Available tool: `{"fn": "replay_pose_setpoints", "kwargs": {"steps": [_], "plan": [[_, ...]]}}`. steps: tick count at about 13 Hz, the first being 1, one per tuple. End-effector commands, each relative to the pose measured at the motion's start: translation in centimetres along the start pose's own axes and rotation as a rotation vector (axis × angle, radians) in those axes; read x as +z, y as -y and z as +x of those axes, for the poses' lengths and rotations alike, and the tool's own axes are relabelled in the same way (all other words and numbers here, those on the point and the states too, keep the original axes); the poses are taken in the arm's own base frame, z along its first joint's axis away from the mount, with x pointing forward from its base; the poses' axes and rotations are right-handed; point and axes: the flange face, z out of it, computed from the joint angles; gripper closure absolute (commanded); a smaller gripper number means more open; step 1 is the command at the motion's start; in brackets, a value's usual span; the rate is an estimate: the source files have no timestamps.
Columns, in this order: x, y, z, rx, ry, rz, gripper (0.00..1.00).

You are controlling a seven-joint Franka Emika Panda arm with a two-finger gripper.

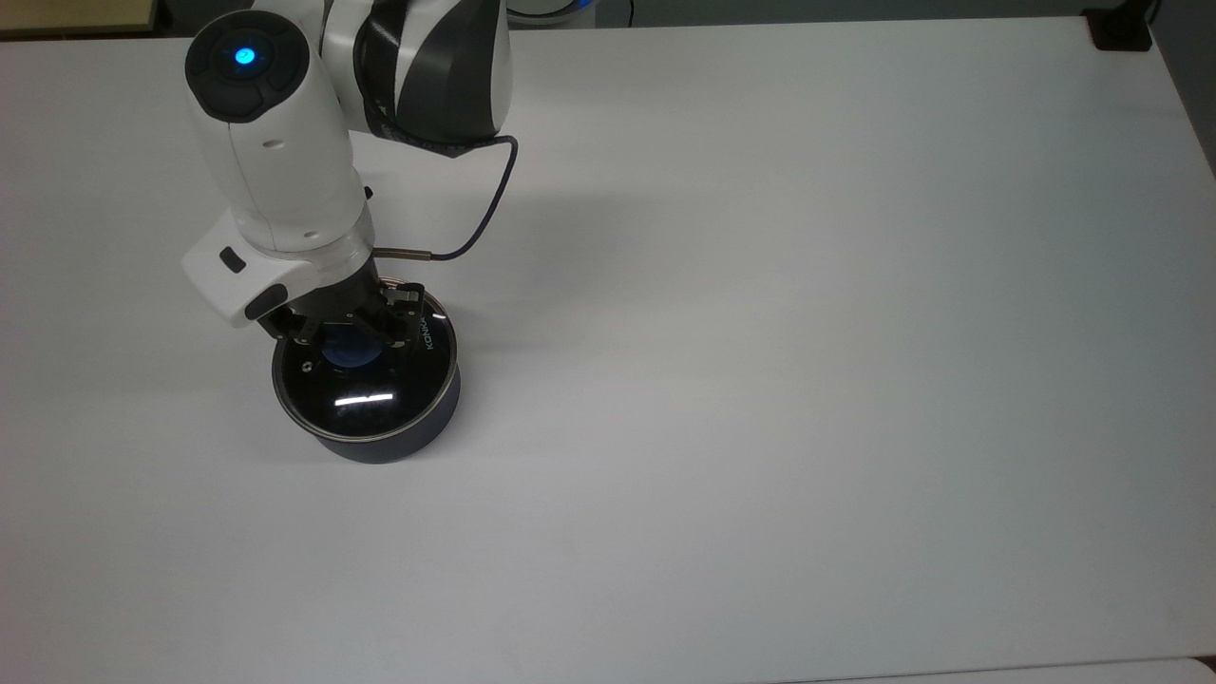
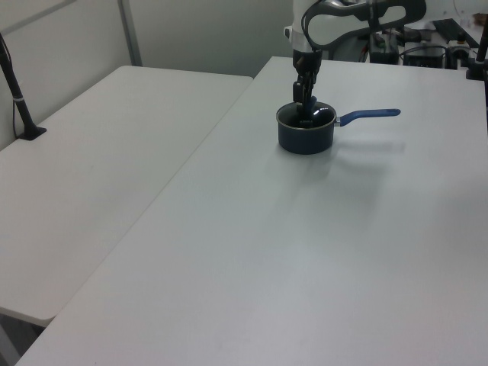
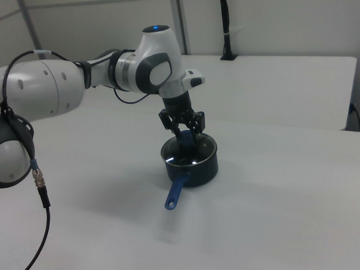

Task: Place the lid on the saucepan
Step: 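Lower the lid onto the saucepan rim, then open the gripper and raise it away from the lid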

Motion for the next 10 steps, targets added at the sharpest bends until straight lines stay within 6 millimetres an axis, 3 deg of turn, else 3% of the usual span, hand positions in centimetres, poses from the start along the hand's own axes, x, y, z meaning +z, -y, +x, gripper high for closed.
{"fn": "replay_pose_setpoints", "kwargs": {"steps": [1,2,3,7,10], "plan": [[1.3,0.6,1.0,-0.014,-0.044,-0.005,0.32],[1.8,1.5,1.0,-0.028,-0.043,-0.008,0.22],[1.5,1.4,1.0,-0.031,-0.044,-0.018,0.03],[-0.7,1.0,0.8,-0.049,-0.057,-0.061,0.0],[-5.9,0.5,-1.0,-0.037,-0.067,-0.048,0.0]]}}
